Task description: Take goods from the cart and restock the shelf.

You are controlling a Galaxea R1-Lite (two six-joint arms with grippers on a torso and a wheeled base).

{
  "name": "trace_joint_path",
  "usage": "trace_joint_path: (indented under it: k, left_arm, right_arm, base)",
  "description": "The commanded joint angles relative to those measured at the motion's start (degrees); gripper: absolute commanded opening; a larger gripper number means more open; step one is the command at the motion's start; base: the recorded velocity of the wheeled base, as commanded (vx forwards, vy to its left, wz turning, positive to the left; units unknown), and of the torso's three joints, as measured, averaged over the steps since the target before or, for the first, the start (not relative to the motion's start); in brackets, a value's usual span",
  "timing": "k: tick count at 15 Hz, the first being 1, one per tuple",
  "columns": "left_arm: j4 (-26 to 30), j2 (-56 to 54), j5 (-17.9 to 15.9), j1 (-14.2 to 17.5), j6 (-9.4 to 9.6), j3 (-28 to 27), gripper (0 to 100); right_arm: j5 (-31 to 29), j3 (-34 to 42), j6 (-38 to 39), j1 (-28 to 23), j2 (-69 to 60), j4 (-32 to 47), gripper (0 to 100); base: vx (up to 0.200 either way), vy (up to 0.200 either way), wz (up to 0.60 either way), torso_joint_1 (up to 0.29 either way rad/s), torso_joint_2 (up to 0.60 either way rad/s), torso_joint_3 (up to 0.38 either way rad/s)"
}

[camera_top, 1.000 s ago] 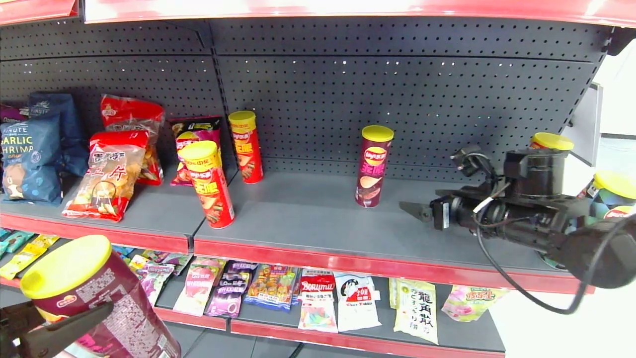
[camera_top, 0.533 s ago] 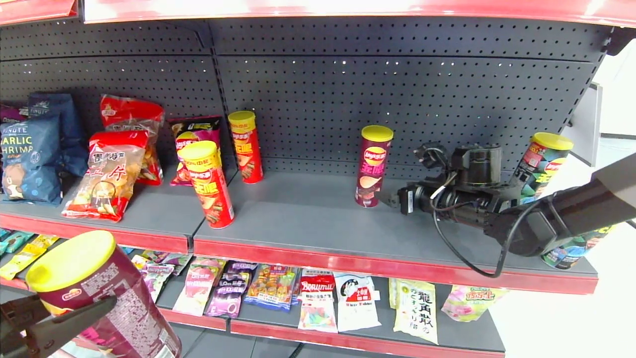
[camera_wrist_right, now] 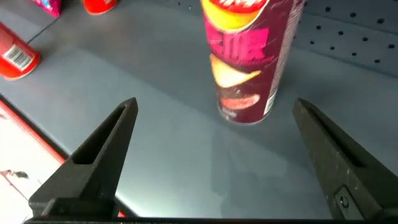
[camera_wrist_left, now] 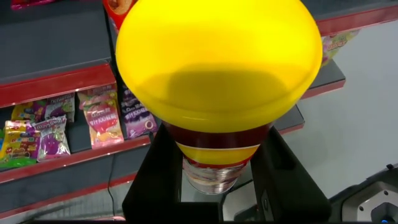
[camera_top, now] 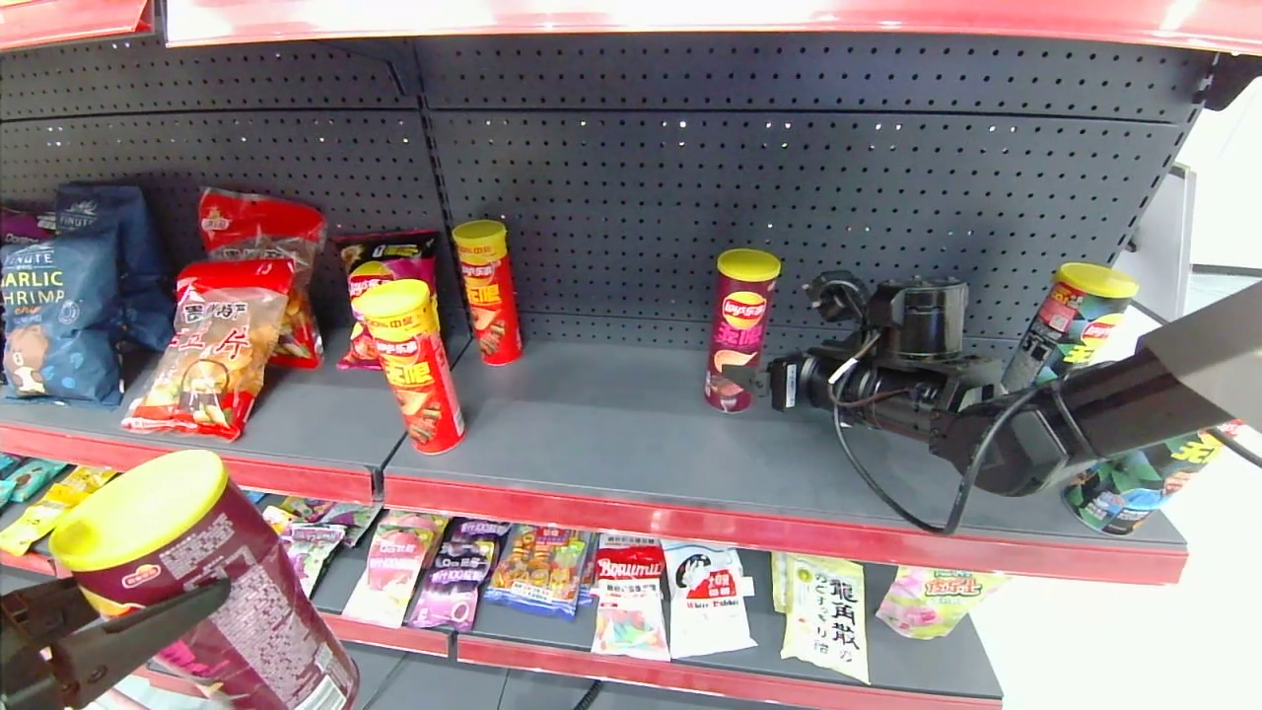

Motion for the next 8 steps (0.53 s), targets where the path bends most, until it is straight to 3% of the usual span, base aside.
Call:
trace_joint_path:
  k: [1, 8]
  left_arm:
    - [-0.03, -0.01, -0.05, -0.07, 0.04, 0.03, 0]
    - [-0.12, -0.19, 0.12, -0.07, -0.05, -0.06, 0]
  right_arm:
    - [-0.51, -1.24, 0.48, 0.1, 0.31, -0.05, 100]
    - [-3.32, -8.01, 1.19, 0.19, 4.09, 0.04, 100]
  base:
    - [0.0, 0.0, 0.0, 0.0, 0.0, 0.0]
    - [0.0, 0.0, 0.0, 0.0, 0.0, 0.0]
